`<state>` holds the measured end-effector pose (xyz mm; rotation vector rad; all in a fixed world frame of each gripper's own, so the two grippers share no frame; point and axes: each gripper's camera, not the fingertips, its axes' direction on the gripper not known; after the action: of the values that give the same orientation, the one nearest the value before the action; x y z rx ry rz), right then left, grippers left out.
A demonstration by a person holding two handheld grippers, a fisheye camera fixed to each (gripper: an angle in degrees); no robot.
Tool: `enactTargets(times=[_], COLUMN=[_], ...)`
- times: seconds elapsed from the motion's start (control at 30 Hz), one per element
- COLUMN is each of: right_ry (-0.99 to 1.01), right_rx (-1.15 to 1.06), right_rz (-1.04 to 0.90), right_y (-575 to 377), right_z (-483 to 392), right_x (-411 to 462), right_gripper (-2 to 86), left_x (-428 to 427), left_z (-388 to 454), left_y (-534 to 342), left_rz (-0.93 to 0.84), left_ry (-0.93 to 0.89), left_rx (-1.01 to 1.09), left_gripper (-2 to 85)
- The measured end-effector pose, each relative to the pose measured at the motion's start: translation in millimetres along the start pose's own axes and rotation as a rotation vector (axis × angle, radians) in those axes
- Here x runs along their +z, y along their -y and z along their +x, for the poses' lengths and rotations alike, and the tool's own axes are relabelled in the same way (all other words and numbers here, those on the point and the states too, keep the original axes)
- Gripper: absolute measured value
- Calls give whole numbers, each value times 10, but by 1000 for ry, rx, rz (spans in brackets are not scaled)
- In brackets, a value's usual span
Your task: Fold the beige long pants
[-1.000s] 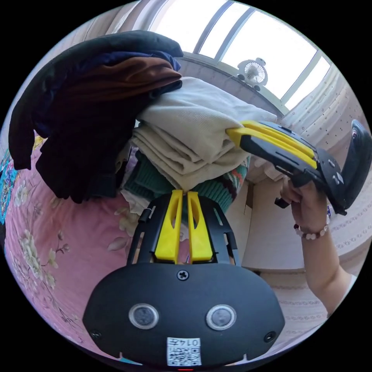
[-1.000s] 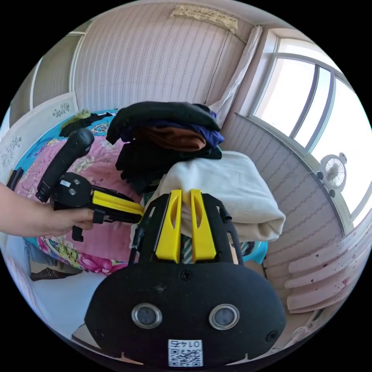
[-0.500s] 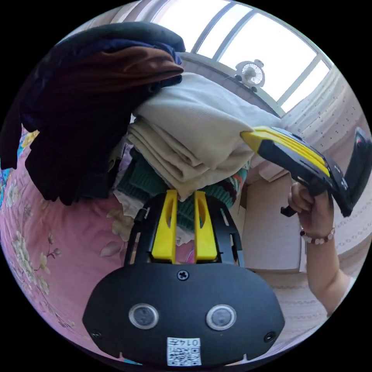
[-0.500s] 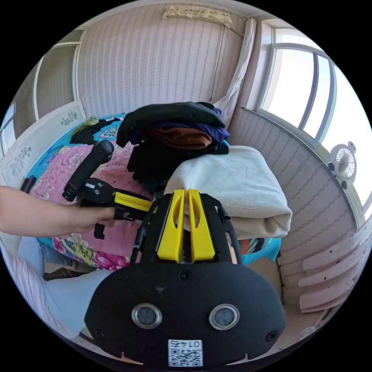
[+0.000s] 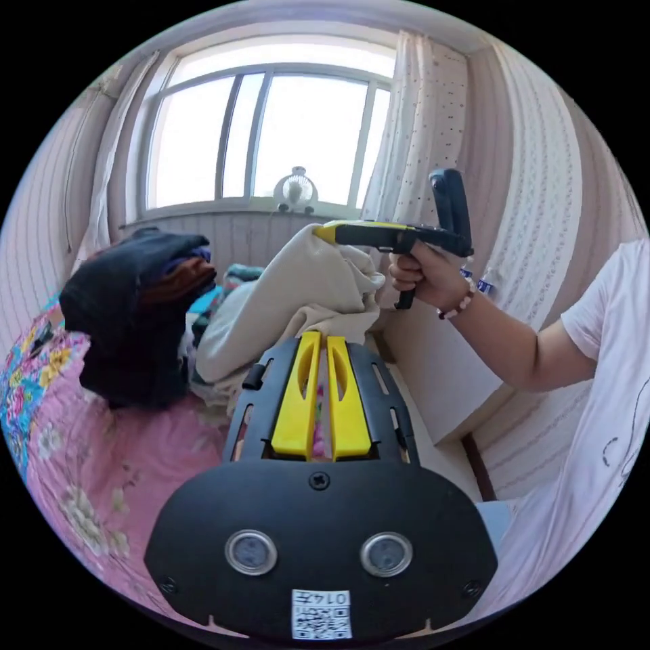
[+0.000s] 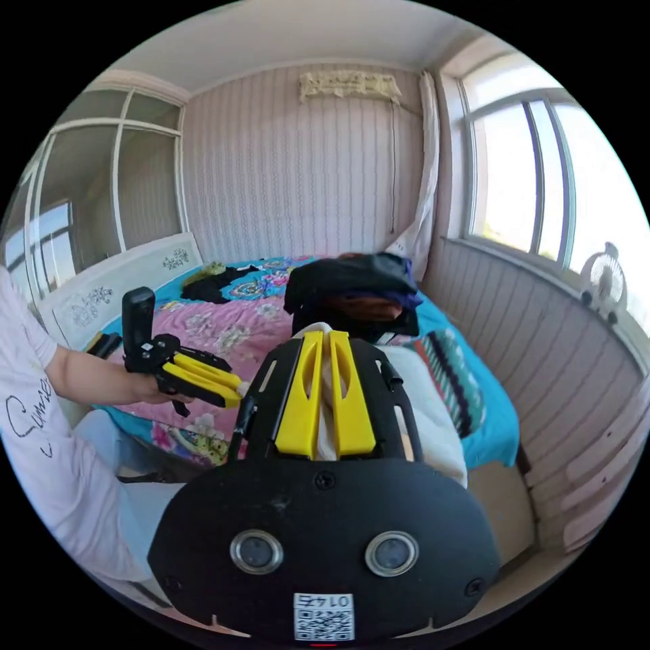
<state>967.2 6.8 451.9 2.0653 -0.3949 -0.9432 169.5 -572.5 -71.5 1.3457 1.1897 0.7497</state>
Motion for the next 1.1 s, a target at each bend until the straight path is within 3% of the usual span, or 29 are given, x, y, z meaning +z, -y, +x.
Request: enactTargets(times=[0.1, 0.3, 0.57, 0.67, 0.8, 0.93, 1.1], right_ry=[50, 199, 259, 388, 639, 863, 1065], right_rx=[69, 207, 170, 169, 192, 190, 185], right_rz=[-2, 111, 184, 228, 164, 20, 53], right_y=[-170, -240, -100, -56, 27, 129, 519], right_z=[15, 160, -32, -153, -467, -1061, -1721], right_x=[78, -96, -258, -272, 182, 996, 1598], right_gripper=[2, 5, 6, 6, 7, 7, 7], left_x=[-60, -821, -2176, -2935, -4007, -4930, -6212], left_z=[149, 232, 564, 744, 801, 875, 1062], left_y=[-285, -470, -650, -855, -1337, -1886, -2193], left_rz=[-82, 15, 153, 250, 379, 403, 437], left_ry=[10, 39, 99, 115, 168, 325, 594], left_rx=[-72, -205, -181, -163, -301, -416, -420], left_gripper=[-9, -10, -10, -10, -10, -10, -10])
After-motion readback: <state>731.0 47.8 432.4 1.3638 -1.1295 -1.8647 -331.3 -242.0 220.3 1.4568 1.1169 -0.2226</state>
